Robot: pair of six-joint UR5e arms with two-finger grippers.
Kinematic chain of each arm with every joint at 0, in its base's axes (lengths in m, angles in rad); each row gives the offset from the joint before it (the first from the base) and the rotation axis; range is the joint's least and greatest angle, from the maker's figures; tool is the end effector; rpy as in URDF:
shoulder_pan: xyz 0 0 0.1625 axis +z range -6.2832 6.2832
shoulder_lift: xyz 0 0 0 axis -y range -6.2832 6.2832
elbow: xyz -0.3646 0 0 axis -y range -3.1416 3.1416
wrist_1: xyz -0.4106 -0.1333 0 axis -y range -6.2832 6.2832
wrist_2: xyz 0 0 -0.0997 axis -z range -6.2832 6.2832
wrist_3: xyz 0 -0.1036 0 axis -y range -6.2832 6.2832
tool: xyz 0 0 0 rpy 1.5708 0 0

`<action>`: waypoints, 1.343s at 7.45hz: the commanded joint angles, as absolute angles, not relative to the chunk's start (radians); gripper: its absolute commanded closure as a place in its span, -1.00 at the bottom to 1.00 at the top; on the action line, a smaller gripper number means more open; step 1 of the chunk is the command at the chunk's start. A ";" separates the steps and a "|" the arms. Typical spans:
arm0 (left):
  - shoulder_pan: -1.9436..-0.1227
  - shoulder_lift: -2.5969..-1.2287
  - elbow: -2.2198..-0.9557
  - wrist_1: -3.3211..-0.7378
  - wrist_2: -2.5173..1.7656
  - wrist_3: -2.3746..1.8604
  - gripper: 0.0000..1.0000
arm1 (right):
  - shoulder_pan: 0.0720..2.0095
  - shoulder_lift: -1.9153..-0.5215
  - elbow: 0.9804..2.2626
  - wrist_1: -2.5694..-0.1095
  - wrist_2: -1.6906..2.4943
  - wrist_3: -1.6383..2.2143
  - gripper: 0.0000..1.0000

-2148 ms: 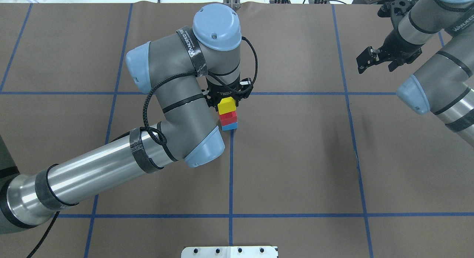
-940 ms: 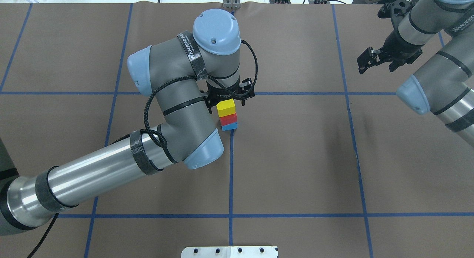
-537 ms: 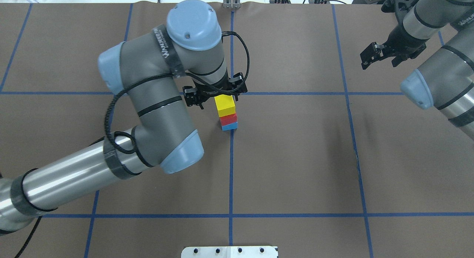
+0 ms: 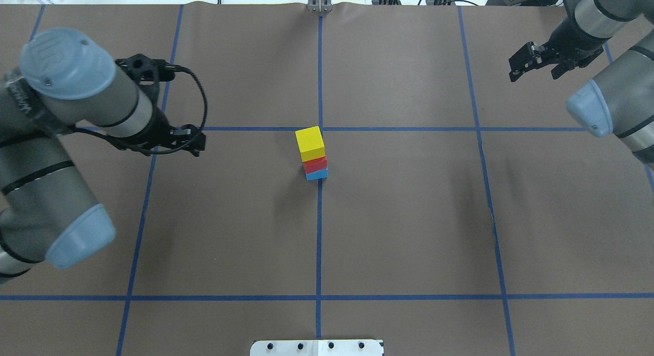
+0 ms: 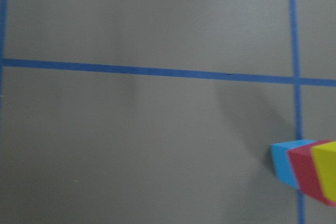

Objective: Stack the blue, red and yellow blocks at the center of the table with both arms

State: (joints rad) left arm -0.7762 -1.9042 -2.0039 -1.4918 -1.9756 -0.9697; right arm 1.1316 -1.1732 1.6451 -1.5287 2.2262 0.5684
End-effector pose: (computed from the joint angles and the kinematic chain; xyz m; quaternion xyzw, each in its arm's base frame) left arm 0.3295 -0.4531 0.2325 0.0637 0.3752 -0.0132 0.9247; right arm -0.2061 -0.6038 0.3345 0.0605 -0.3888 -0.0225 0.9191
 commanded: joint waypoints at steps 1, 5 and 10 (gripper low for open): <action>-1.016 -1.633 -1.976 -1.703 -2.056 -0.742 -1.00 | 1.147 -1.199 1.606 -1.528 2.218 0.542 -1.00; -1.458 -1.660 -1.541 -1.700 -2.330 0.048 -1.00 | 1.349 -1.261 1.591 -1.545 2.363 0.505 -1.00; -1.511 -1.641 -1.526 -1.710 -2.319 0.049 -1.00 | 1.520 -1.362 1.601 -1.774 2.365 0.073 -1.00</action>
